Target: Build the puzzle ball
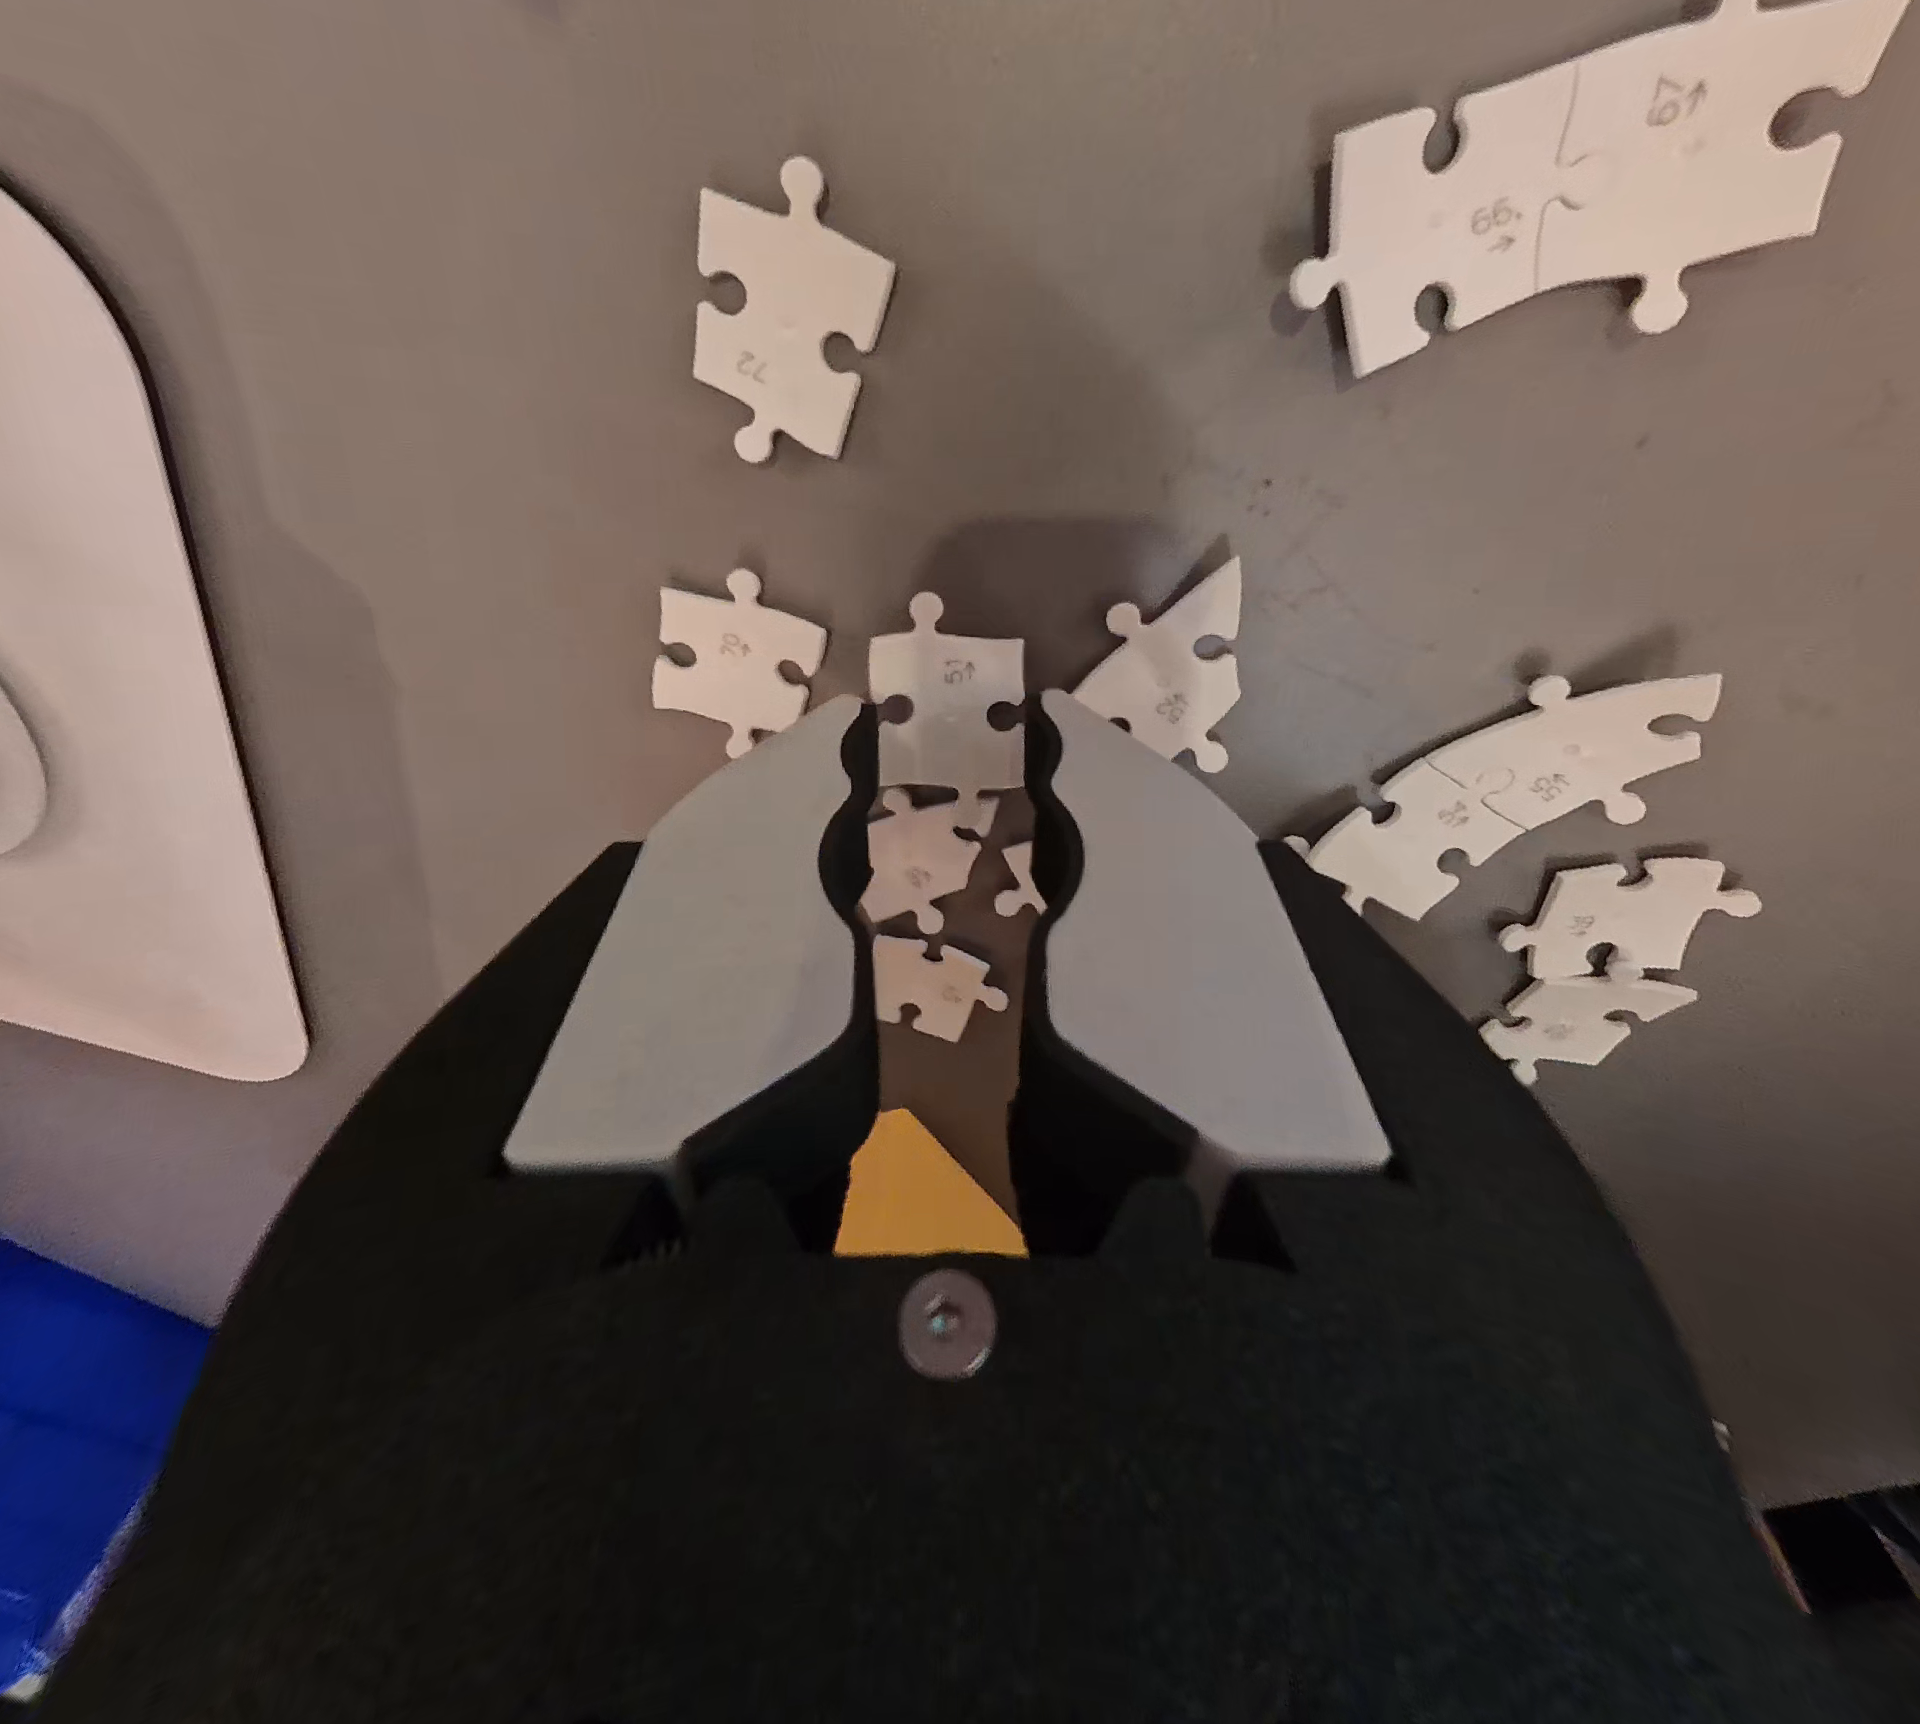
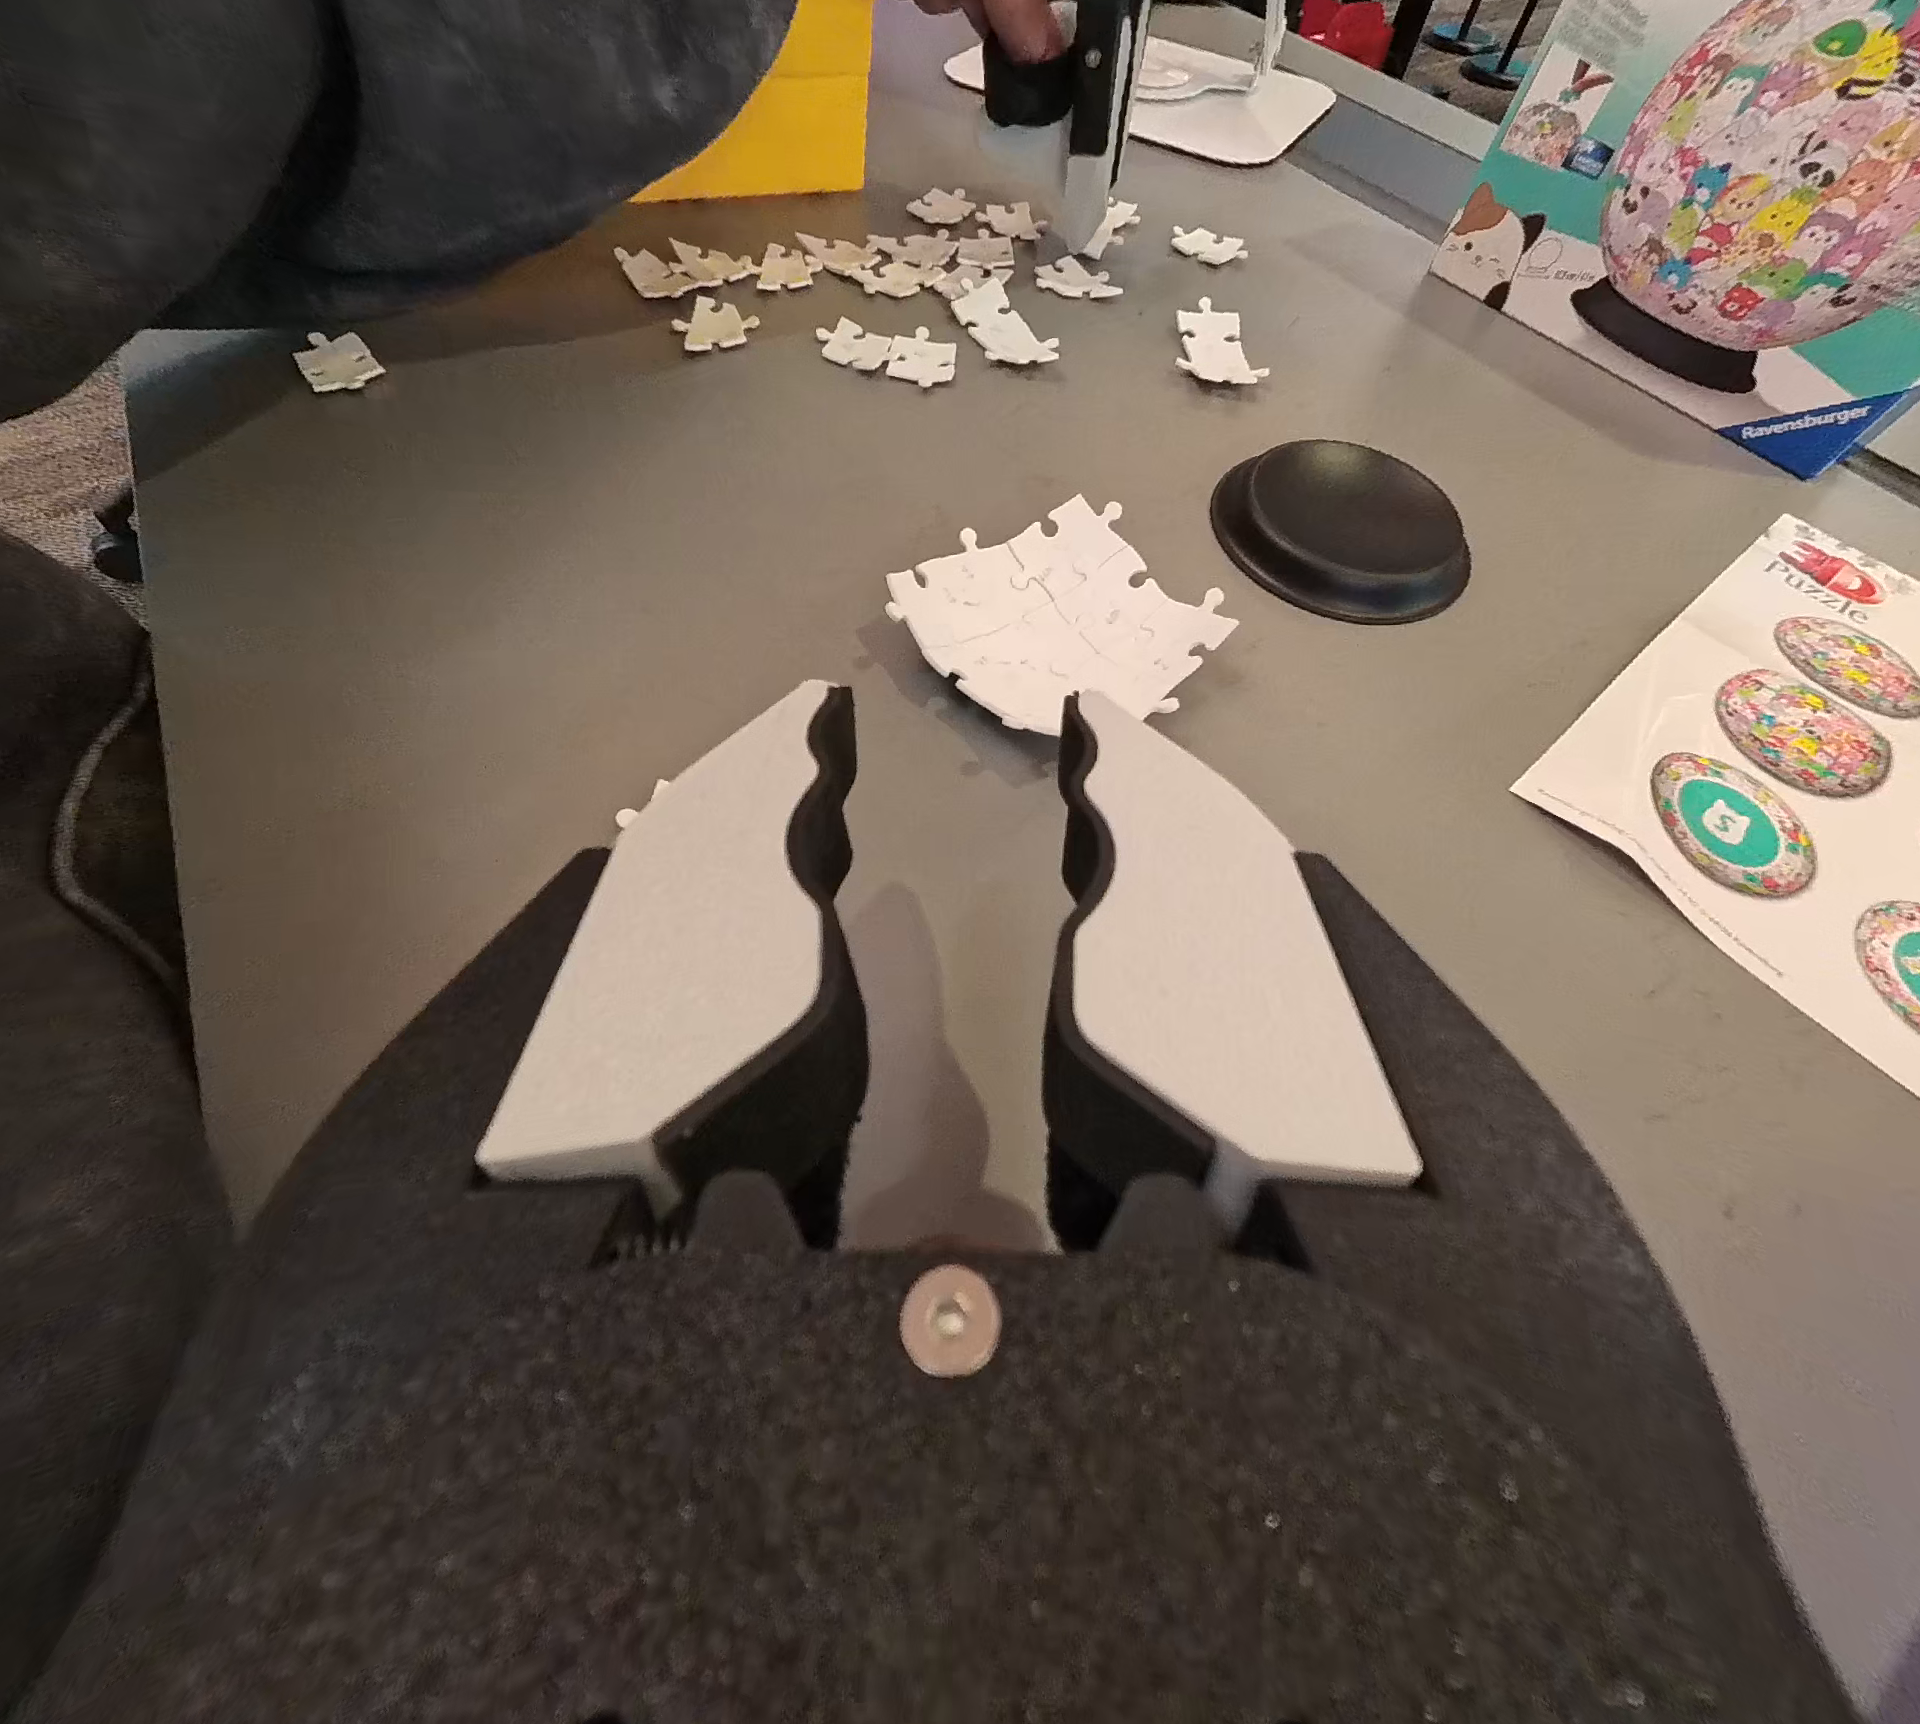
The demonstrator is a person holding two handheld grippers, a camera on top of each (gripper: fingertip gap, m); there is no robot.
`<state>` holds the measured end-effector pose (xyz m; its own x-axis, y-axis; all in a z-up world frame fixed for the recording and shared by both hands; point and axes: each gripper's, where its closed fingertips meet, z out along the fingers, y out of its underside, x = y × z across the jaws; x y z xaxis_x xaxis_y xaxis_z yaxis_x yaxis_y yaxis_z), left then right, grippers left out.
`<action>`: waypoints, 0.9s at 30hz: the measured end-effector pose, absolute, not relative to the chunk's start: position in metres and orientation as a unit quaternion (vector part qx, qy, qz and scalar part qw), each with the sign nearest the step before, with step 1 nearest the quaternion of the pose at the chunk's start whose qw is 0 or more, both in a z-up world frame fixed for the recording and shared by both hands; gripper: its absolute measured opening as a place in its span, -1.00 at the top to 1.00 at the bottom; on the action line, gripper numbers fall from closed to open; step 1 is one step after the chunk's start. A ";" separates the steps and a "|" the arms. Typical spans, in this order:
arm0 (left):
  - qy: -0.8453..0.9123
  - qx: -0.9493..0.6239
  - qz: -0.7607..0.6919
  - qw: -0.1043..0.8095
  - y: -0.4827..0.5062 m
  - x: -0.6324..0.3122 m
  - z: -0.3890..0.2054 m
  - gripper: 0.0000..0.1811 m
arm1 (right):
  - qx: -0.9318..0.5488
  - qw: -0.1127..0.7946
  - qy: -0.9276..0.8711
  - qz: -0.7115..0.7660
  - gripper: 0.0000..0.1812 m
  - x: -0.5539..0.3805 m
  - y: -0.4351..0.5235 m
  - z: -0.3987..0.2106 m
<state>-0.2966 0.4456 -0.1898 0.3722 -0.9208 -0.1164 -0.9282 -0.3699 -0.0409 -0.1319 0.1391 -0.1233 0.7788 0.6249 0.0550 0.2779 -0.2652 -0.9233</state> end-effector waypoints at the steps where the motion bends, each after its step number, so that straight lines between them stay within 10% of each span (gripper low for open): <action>1: 0.560 -0.826 0.037 0.052 0.447 -0.296 -0.190 0.71 | -0.779 0.532 -0.290 0.163 0.59 -0.132 0.139 -0.124; 27: 0.535 -0.844 0.014 0.034 0.415 -0.283 -0.195 0.71 | -0.783 0.526 -0.288 0.162 0.59 -0.129 0.140 -0.127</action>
